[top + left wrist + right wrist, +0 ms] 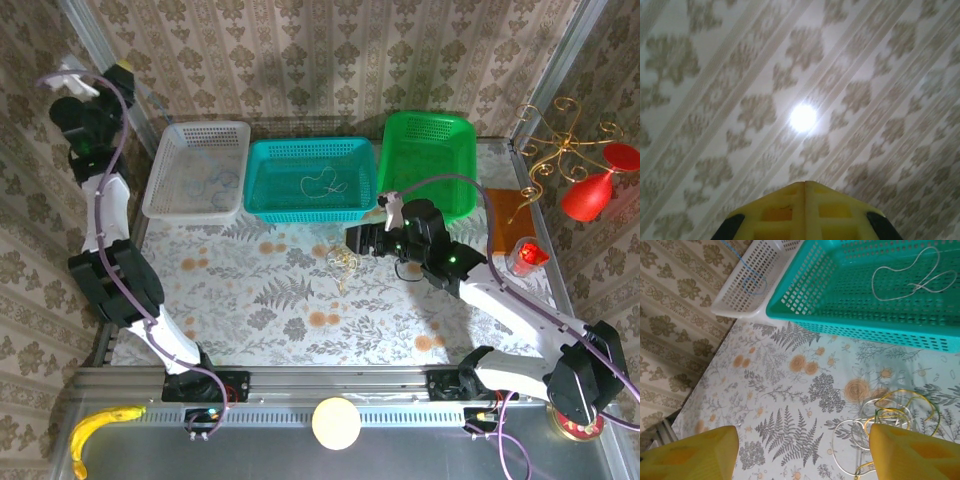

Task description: Untangle the cables

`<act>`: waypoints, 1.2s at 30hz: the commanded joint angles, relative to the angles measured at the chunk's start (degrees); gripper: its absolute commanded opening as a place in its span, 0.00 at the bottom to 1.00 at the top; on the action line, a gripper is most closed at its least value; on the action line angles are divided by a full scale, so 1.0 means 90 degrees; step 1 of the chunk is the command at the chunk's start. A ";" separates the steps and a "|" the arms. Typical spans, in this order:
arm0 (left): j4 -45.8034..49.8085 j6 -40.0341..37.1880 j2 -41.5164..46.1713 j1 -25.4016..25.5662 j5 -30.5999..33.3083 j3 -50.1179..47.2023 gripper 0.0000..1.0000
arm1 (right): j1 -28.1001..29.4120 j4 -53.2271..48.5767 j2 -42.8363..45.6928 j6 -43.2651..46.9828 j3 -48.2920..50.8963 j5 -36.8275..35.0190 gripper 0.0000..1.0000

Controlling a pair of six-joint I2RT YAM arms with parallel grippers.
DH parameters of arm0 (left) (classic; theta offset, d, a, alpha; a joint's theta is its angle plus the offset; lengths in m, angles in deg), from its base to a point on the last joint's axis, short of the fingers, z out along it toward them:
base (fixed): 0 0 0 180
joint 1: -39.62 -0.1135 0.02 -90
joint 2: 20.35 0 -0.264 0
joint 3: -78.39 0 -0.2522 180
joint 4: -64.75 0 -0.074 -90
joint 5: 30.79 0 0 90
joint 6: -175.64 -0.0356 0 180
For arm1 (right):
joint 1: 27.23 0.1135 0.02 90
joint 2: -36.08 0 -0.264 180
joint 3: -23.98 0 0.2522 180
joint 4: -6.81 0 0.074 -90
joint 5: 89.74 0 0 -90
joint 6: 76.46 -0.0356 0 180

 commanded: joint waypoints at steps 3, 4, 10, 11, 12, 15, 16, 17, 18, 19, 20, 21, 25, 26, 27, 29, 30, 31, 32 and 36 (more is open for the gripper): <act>0.1434 -0.1759 0.0163 0.0374 -0.0241 -0.1003 0.69 | -0.0075 -0.0470 0.0158 -0.0176 0.0054 -0.0532 0.71; 0.1491 -0.1819 0.0277 0.0377 -0.0201 -0.1191 0.80 | -0.0075 -0.0585 0.0184 -0.0167 0.0041 -0.0599 0.71; 0.2299 -0.2147 0.1181 0.0429 -0.0154 -0.1466 1.00 | -0.0153 -0.0949 0.0345 -0.0146 0.0132 -0.0906 0.71; 0.2507 -0.2211 0.1342 0.0476 -0.0146 -0.1479 1.00 | -0.0163 -0.0974 0.0322 -0.0155 0.0136 -0.0938 0.70; 0.2682 -0.2249 0.1501 0.0524 -0.0152 -0.1525 1.00 | -0.0173 -0.1007 0.0297 -0.0153 0.0139 -0.0974 0.70; 0.2993 -0.2356 0.1981 0.0788 -0.0098 -0.1813 1.00 | -0.0183 -0.1058 0.0155 -0.0182 0.0176 -0.1034 0.70; 0.3070 -0.2394 0.2125 0.0904 -0.0080 -0.1934 1.00 | -0.0192 -0.1081 0.0075 -0.0190 0.0168 -0.1034 0.69; 0.3181 -0.2450 0.2285 0.1056 -0.0020 -0.2065 1.00 | -0.0192 -0.1133 -0.0008 -0.0178 0.0169 -0.1031 0.69; 0.3288 -0.2498 0.2448 0.1229 0.0036 -0.2219 1.00 | -0.0192 -0.1185 -0.0112 -0.0167 0.0158 -0.1042 0.69; 0.3369 -0.2550 0.2587 0.1409 0.0109 -0.2388 1.00 | -0.0192 -0.1207 -0.0194 -0.0148 0.0165 -0.1051 0.68; 0.3470 -0.2625 0.2752 0.1610 0.0203 -0.2585 1.00 | -0.0192 -0.1209 -0.0291 -0.0143 0.0182 -0.1061 0.67; 0.3588 -0.2701 0.2902 0.1868 0.0340 -0.2782 1.00 | -0.0202 -0.1199 -0.0398 -0.0116 0.0205 -0.1063 0.67; 0.3634 -0.2595 0.3430 0.2773 0.0866 -0.3795 1.00 | -0.0204 -0.1132 -0.0837 -0.0026 0.0279 -0.1081 0.63; 0.3504 -0.2482 0.3541 0.3039 0.0999 -0.4135 1.00 | -0.0212 -0.1060 -0.0951 -0.0026 0.0327 -0.1078 0.61; 0.3341 -0.2330 0.3619 0.3305 0.1131 -0.4482 1.00 | -0.0219 -0.0968 -0.1066 -0.0026 0.0379 -0.1070 0.60; 0.3108 -0.2121 0.3688 0.3815 0.1319 -0.4997 1.00 | -0.0250 -0.0817 -0.1315 -0.0038 0.0444 -0.1015 0.58; 0.3079 -0.2023 0.3691 0.4033 0.1480 -0.5208 1.00 | -0.0260 -0.0755 -0.1433 -0.0026 0.0450 -0.0991 0.56; 0.2995 -0.1917 0.3687 0.4224 0.1610 -0.5385 1.00 | -0.0253 -0.0675 -0.1529 -0.0026 0.0460 -0.0967 0.54; 0.2824 -0.1790 0.3686 0.4406 0.1701 -0.5613 1.00 | -0.0268 -0.0593 -0.1712 -0.0035 0.0473 -0.0929 0.51; 0.2429 -0.1493 0.3532 0.4953 0.1945 -0.6049 1.00 | -0.0300 -0.0336 -0.2087 -0.0070 0.0426 -0.0826 0.43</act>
